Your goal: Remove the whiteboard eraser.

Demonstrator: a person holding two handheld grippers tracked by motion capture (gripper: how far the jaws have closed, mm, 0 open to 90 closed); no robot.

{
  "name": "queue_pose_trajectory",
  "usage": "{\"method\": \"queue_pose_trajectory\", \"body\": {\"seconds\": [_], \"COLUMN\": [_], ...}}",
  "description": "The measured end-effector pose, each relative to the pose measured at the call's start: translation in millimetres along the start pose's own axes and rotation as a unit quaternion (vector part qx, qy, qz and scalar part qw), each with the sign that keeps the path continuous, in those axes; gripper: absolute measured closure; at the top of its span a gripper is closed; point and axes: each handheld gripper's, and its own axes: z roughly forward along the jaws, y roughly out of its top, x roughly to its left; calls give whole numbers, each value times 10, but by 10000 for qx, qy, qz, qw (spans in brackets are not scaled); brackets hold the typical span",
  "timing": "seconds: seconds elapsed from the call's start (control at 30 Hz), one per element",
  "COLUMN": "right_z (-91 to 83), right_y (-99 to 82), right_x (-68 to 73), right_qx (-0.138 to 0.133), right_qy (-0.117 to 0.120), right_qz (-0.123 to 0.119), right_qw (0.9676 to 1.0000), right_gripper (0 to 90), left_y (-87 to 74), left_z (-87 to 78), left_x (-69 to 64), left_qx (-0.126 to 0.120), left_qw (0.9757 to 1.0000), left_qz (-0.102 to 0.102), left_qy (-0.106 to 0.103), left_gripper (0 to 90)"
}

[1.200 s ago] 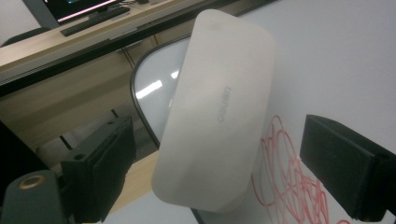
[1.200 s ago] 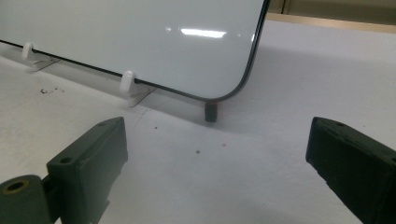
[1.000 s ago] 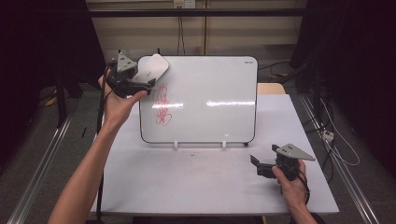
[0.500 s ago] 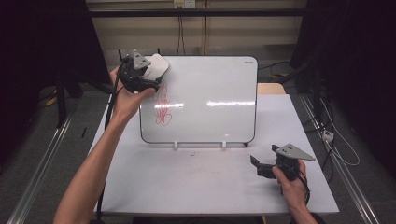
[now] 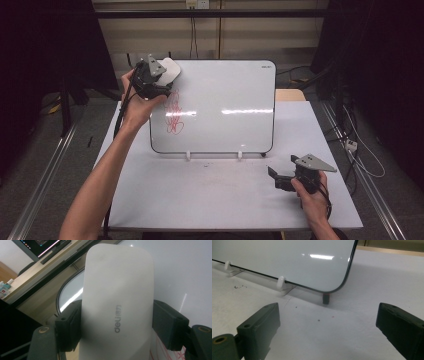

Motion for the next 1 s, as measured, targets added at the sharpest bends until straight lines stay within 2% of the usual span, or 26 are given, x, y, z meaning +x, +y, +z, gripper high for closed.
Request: {"method": "queue_pose_trajectory", "body": {"seconds": [0.17, 0.27, 0.33, 0.47, 0.5, 0.63, 0.7, 0.9, 1.0], "right_z": [1, 0, 2, 2, 2, 2, 3, 8, 6], "right_y": [0, 0, 0, 0, 0, -1, -1, -1, -2], "right_x": [0, 0, 1, 3, 2, 4, 3, 9, 7], "right_qx": [-2, -3, 2, 2, 6, 10, 9, 33, 30], "right_qy": [3, 5, 3, 6, 4, 3, 3, 20, 14], "right_qz": [-9, -15, -13, -14, -20, -32, -28, -27, -20], "right_qw": [10000, 10000, 10000, 10000, 10000, 10000, 10000, 10000, 10000], "right_gripper": [54, 55, 54, 54, 55, 54, 54, 54, 54], "left_y": [10, 5, 9, 13, 12, 17, 21, 21, 23], "left_z": [-4, 3, 0, -1, 5, -1, -1, -8, -15], "left_x": [1, -3, -3, -11, -17, -12, -11, -10, -7], "left_qx": [58, 16, 57, 87, 52, 81, 69, 92, 80], "left_qw": [10000, 10000, 10000, 9999, 9999, 9999, 9999, 9999, 10000], "left_qz": [49, 3, 66, 67, 97, 148, 99, 123, 25], "left_qy": [-8, -14, 4, -4, 65, 38, 31, 31, -21], "left_gripper": [298, 298, 298, 300, 302, 307, 307, 309, 309]}}
